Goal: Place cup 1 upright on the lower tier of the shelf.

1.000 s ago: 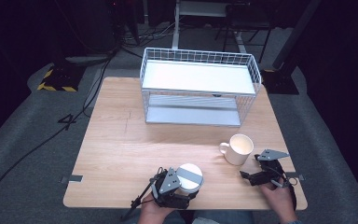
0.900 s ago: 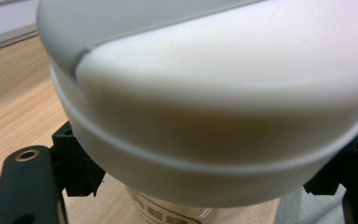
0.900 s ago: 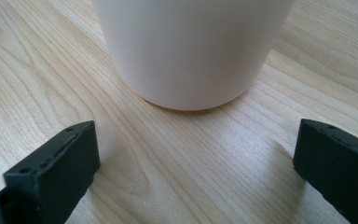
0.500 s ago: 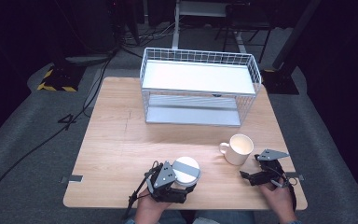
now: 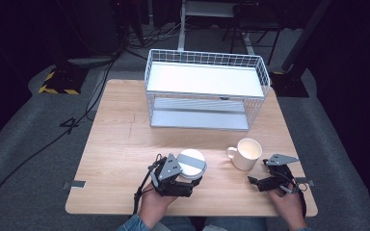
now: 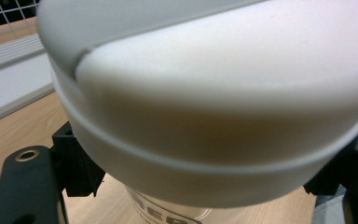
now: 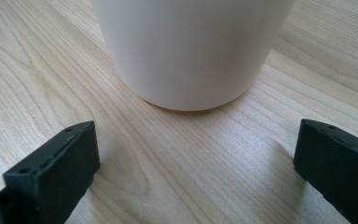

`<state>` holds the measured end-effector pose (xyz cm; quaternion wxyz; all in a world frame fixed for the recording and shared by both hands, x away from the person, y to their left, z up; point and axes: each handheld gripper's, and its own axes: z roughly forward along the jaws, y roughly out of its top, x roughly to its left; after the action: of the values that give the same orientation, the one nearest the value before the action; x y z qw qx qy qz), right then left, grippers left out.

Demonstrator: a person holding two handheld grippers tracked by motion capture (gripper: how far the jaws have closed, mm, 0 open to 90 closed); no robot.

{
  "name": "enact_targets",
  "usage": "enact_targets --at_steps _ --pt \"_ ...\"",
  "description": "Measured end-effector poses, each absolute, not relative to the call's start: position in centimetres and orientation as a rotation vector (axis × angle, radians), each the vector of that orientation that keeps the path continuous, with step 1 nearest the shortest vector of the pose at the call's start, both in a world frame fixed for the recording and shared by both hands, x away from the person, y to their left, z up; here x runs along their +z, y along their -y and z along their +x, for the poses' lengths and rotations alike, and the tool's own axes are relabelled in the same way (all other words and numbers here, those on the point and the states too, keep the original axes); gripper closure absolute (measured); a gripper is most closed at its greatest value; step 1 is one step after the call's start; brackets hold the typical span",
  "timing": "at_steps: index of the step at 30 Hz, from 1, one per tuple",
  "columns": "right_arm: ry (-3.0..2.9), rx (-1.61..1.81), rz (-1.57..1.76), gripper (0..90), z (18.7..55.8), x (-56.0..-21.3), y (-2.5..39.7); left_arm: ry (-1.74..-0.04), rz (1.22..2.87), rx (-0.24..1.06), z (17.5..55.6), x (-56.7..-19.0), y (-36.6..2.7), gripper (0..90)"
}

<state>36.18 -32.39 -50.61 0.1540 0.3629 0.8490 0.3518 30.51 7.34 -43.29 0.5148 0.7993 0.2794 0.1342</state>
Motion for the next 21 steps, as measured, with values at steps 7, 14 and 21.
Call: enact_targets --at_steps 7,14,21 --pt "-2.433 1.008 1.041 0.1 36.2 -50.6 32.4 -0.682 1.904 0.362 32.2 -42.1 -7.5 18.8" --pt "-2.431 1.008 1.044 0.1 36.2 -50.6 32.4 -0.701 1.865 0.366 33.8 -41.3 -7.6 18.8" --pt "-2.430 1.008 1.044 0.1 36.2 -50.6 32.4 -0.729 1.808 0.460 35.8 -41.2 -7.3 18.7"
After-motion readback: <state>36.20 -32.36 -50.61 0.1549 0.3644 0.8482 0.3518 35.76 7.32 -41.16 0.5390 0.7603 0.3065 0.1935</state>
